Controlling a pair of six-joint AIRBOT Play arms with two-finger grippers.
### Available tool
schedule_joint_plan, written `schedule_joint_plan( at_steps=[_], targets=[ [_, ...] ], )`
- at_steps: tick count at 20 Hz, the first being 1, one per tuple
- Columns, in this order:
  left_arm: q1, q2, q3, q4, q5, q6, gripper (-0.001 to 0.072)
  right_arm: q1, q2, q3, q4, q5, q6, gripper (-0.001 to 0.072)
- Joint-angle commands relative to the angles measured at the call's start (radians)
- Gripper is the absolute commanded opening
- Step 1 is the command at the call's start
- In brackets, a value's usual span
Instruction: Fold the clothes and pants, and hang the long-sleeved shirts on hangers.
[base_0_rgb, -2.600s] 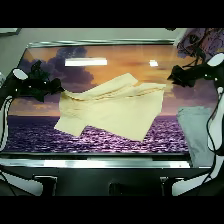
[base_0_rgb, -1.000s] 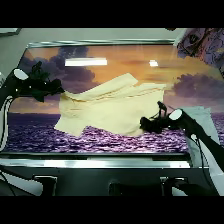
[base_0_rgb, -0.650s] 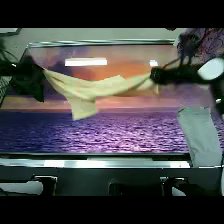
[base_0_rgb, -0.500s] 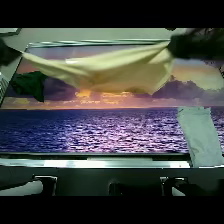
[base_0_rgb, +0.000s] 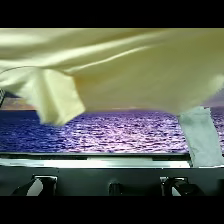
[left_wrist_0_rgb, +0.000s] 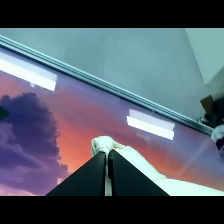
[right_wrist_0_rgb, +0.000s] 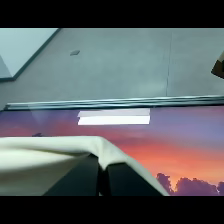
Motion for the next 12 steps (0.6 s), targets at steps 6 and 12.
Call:
schedule_joint_plan(
  at_steps=[6, 12],
  targets=[
    [-0.060, -0.116, -0.091, 0.032, 0.006, 0.055, 0.0015, 0.000, -0.256, -0.171, -0.012, 0.081, 0.069, 0.0030],
    [-0.317, -0.525, -0.242, 0.291, 0.159, 0.013, 0.0015, 0.000, -0.750, -0.176, 0.040, -0.084, 0.043, 0.0030]
  ],
)
